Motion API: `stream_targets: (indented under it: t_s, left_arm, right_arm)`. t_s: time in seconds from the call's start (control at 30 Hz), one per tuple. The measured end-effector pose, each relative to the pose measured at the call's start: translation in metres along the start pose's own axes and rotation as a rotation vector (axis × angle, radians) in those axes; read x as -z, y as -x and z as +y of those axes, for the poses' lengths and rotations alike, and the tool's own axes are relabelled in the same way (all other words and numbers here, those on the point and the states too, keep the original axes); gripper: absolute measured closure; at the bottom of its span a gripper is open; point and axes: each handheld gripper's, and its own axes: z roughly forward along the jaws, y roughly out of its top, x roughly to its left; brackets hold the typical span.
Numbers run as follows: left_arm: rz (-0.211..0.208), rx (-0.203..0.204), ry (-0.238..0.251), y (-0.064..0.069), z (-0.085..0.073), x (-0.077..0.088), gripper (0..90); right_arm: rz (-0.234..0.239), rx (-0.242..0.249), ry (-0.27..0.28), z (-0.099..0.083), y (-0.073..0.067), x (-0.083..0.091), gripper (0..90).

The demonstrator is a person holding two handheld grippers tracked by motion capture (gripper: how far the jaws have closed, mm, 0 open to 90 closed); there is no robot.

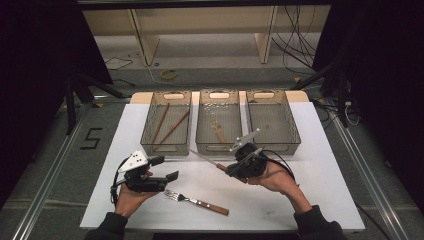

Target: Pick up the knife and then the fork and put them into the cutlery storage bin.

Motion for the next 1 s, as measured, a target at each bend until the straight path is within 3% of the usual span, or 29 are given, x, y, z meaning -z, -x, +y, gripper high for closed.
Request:
stream_targets:
  t_s: [0.27,0.47,1.0]
  left_arm:
    - [0.0,0.0,0.0,0.0,0.0,0.0,16.5]
    - [0.0,-0.002,-0.005,0.0,0.0,0.0,16.5]
    - [0.004,-0.003,-0.009,-0.001,0.0,-0.001,16.5]
  right_arm:
    - [-0.059,-0.059,0.084,-0.007,0.023,0.025,81.6]
    - [-0.105,-0.141,0.134,-0.016,0.042,0.041,81.6]
    - [-0.236,-0.224,0.186,-0.024,0.076,0.069,81.6]
